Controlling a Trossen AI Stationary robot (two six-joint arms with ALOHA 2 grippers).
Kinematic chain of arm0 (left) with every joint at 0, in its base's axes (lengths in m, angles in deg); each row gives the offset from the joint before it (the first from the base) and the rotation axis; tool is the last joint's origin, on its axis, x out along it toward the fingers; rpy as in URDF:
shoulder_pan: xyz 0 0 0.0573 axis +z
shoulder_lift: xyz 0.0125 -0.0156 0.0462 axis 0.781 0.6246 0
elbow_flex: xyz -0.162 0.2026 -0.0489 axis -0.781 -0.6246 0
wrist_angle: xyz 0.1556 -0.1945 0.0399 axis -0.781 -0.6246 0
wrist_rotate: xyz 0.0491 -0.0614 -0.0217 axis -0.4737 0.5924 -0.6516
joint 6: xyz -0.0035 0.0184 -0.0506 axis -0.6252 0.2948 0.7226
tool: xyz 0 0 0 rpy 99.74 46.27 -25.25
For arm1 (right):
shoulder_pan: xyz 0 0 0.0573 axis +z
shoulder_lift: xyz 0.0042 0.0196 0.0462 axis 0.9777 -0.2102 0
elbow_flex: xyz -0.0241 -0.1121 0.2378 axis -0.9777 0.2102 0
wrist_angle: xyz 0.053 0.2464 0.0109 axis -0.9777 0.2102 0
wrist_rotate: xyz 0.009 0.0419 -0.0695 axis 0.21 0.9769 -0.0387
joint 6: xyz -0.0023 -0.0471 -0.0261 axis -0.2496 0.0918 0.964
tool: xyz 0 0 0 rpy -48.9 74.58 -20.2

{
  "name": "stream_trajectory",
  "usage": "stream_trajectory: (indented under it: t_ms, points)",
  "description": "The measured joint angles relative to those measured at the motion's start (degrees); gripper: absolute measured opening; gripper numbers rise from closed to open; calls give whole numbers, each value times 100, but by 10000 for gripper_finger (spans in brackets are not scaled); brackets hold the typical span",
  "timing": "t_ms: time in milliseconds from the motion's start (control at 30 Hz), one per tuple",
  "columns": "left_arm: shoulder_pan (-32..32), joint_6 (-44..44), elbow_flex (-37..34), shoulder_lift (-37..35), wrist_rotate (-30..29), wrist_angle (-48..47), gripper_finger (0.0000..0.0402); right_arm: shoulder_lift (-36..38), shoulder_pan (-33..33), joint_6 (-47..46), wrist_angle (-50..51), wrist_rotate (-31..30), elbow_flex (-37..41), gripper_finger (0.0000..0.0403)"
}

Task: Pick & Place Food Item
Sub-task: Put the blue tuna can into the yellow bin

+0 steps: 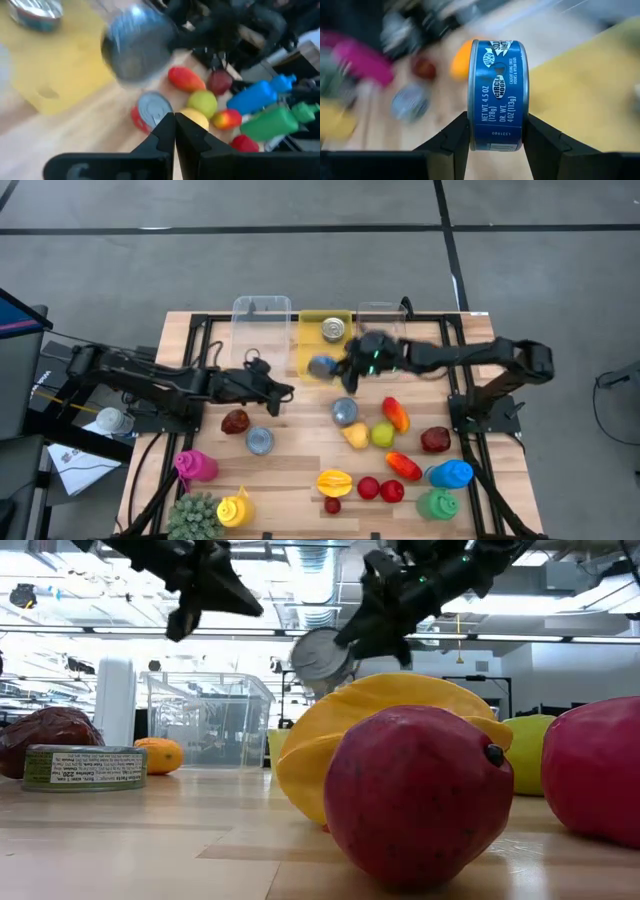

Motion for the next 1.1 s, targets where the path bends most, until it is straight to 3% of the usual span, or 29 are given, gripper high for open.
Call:
stream_trajectory:
  t_ms: [133,300,433,567,667,833,1100]
  points:
    - [2,-132,0,-249,-292,-14,0,84,-786,-101,322,-3,-204,143]
    - [15,-135,0,-290,-328,-226,0,-520,-1693,-110,783,229,-885,143]
    - [15,-122,-2,-240,-328,-265,0,-1150,-2318,-119,1039,829,-1363,143]
    - [15,-121,-4,-244,-329,-268,0,-1629,-2777,-119,1068,1820,-1626,143]
    - [15,-130,-4,-244,-330,-272,0,-1882,-2931,-118,1172,2158,-1739,143]
    - [15,-135,-4,-244,-330,-274,0,-2176,-2966,-107,1208,2213,-1890,143]
    - [15,-132,-4,-244,-332,-273,0,-2327,-2883,-100,1224,1803,-2102,143]
